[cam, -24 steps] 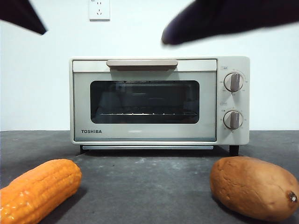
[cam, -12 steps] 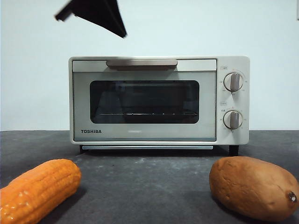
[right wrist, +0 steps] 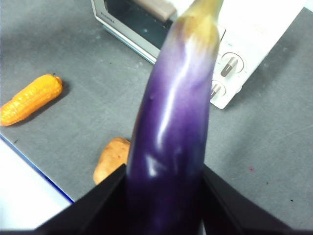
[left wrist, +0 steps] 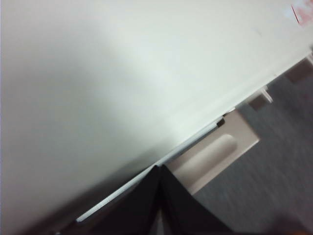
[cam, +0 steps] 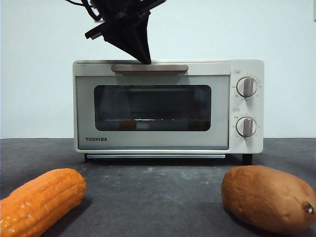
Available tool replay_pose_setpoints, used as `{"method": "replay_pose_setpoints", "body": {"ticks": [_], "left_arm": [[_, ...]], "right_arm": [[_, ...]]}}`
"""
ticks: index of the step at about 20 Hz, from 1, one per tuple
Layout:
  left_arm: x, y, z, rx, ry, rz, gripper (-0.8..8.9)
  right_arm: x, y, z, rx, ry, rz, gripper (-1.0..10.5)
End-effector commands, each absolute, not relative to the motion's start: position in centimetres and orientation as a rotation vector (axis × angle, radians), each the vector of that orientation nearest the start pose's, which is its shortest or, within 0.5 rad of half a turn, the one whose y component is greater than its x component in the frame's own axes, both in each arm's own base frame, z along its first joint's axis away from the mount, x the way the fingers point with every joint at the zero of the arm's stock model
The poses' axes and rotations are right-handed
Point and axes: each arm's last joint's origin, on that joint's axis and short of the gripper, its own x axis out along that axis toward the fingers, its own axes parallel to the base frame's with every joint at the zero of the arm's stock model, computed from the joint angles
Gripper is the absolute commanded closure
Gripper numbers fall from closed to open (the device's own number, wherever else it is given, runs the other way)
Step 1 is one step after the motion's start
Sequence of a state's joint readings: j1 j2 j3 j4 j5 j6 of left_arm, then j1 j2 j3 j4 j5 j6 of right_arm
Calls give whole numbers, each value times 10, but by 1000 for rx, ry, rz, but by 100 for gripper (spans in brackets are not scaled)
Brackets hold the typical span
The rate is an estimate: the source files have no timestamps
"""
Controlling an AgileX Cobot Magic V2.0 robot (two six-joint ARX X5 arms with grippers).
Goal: Take the eggplant from the table,put the eggplant in the oven
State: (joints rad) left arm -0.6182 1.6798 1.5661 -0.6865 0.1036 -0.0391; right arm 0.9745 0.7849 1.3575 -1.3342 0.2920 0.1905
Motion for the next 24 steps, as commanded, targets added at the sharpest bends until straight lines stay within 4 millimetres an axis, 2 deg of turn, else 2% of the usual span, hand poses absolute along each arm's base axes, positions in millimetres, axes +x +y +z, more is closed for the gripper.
{"method": "replay_pose_setpoints", "body": {"ticks": [1,10,14,20,24], "left_arm": [[285,-227,306,266,958,-702,808],[234,-244,301,457,1169,-807,808],[225,-242,309,471,1156,-829,808],[221,-224,329,374,1039,-802,808],[217,-195,329,271,967,-739,808]], "right_arm": [[48,57,408,-292,705,578,820],[50,61,410,-270,672,587,819],[50,61,410,-267,681,607,820],[58,74,407,-344,708,643,820],[74,98,400,-454,745,659,819]]}}
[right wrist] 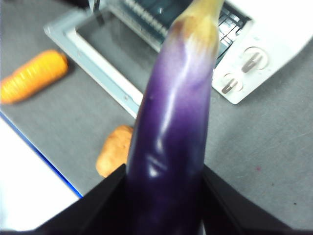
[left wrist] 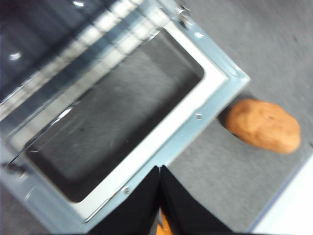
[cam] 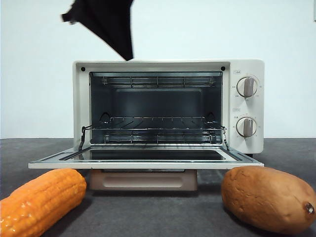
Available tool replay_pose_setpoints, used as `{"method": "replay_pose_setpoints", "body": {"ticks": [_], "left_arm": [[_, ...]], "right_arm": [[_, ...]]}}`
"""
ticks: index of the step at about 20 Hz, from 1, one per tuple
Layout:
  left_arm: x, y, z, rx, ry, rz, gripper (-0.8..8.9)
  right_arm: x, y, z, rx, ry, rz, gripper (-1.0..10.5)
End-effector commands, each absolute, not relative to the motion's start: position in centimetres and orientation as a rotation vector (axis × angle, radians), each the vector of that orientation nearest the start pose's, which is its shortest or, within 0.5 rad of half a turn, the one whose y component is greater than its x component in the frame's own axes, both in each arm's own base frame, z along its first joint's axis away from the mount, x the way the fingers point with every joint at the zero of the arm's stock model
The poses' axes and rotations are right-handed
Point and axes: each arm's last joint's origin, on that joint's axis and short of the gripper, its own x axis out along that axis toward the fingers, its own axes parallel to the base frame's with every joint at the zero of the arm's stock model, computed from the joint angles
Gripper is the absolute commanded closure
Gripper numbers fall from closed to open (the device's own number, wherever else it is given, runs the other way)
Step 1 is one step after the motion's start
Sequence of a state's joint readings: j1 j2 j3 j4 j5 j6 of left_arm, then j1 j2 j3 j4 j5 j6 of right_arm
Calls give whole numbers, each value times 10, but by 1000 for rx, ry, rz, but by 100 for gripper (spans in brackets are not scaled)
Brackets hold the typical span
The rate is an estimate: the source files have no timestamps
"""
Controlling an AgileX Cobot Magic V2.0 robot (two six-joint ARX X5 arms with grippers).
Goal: Take the eggplant from the table,put the eggplant in the oven
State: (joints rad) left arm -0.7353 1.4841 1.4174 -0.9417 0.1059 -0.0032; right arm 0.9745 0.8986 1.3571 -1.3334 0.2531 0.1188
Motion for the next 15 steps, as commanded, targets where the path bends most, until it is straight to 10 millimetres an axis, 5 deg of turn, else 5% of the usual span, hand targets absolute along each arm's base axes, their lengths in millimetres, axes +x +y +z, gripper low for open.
{"method": "replay_pose_setpoints", "body": {"ticks": [1,9,15], "left_arm": [[216,-185,326,241,947,-717,808],[196,-98,289,-21,809,-462,808],[175,-57,277,-113,784,-362,808]], "right_arm": [[79,107,398,-478,748,666,819],[137,193,369,-704,654,762,819],[187,262,316,-951,561,712,819]]}}
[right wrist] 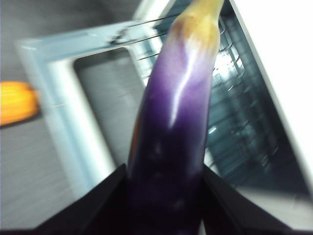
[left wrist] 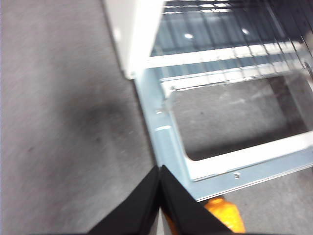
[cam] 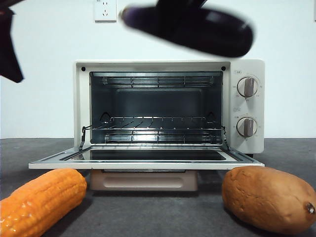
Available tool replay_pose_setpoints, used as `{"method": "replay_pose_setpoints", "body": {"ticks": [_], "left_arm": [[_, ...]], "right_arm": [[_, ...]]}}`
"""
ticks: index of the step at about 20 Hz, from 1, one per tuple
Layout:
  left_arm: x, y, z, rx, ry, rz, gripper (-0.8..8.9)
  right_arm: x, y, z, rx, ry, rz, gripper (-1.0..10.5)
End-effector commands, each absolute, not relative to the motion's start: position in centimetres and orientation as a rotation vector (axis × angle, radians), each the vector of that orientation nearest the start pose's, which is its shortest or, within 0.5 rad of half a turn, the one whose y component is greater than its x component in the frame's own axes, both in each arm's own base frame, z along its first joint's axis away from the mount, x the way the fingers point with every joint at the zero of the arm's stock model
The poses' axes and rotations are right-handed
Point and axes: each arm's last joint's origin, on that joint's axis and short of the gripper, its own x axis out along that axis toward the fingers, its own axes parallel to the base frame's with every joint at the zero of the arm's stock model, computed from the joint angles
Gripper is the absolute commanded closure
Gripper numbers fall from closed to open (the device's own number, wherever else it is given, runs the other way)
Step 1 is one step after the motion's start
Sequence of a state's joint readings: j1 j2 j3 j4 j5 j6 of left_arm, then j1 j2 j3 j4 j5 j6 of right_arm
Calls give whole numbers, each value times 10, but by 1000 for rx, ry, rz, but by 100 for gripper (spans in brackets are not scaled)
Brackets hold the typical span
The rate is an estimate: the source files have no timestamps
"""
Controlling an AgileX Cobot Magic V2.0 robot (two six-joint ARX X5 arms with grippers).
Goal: Take the eggplant from the table,put the eggplant in the oven
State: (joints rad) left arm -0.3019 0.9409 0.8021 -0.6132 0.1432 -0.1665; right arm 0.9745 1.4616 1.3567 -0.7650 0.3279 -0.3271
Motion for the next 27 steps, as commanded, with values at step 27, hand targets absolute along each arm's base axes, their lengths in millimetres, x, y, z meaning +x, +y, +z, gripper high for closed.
{"method": "replay_pose_setpoints", "body": {"ticks": [27], "left_arm": [[172,-50,282,-121,747,-340,808]], "right_arm": [[274,311,210,-1148,497,373,682]]}}
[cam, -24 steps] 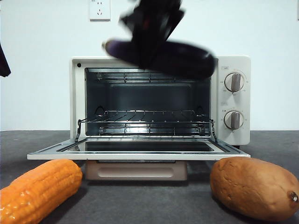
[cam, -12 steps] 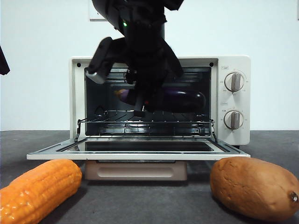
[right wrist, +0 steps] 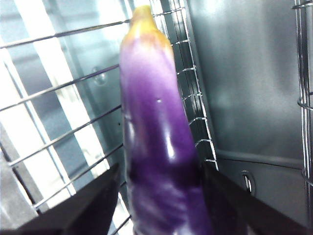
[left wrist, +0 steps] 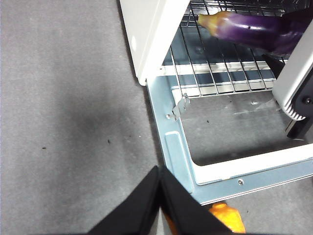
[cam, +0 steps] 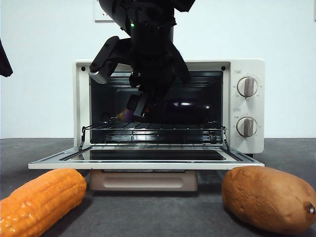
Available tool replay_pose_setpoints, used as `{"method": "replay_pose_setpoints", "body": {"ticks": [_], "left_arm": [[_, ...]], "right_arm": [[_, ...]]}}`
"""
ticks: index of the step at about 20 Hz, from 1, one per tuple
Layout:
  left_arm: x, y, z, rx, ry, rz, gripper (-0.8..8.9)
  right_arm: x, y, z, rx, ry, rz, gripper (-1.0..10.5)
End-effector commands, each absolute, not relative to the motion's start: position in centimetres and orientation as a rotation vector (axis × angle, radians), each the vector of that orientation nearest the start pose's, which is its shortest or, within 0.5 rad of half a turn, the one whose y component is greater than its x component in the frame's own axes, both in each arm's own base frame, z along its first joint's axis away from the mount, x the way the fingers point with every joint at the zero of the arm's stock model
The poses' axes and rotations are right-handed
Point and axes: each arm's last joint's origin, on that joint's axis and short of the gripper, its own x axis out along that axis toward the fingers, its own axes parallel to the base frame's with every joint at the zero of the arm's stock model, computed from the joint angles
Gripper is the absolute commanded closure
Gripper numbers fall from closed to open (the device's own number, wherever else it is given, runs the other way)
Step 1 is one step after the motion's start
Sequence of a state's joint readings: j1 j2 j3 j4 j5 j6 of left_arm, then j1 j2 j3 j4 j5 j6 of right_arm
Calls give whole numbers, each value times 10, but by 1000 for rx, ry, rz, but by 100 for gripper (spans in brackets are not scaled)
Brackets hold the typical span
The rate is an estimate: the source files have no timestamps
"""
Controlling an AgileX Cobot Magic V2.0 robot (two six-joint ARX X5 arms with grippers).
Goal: Take the eggplant from the table,put the eggplant in the oven
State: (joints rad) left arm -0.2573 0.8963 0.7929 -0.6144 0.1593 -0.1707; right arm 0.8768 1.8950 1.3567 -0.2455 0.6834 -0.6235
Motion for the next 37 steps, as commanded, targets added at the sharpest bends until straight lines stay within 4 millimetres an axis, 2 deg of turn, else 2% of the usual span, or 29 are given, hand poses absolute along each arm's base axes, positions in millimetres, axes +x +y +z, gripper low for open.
{"method": "replay_pose_setpoints", "body": {"ticks": [1,6,11,16,19,22,28,30,32,37], "left_arm": [[173,-51,281,-121,750,-340,808],[193,-55,268,-110,793,-327,808],[222,-63,239,-93,896,-317,808],[244,-63,213,-87,969,-294,808],[254,-54,199,-112,1011,-293,808],[263,-49,184,-207,1063,-382,808],[272,-48,154,-279,1168,-489,808],[272,-48,148,-314,1193,-552,808],[270,-49,145,-343,1207,-647,808],[268,-46,141,-372,1219,-748,808]], "right_arm": [[273,312,210,-1149,494,377,682],[264,319,213,-1152,474,399,682],[252,324,217,-1167,461,422,682],[244,321,226,-1171,477,431,682],[235,312,248,-1127,465,434,682],[219,299,282,-1064,435,441,702],[170,255,353,-887,356,519,925],[157,240,371,-846,322,528,943],[146,225,387,-792,284,526,943],[133,202,408,-724,227,515,943]]}}
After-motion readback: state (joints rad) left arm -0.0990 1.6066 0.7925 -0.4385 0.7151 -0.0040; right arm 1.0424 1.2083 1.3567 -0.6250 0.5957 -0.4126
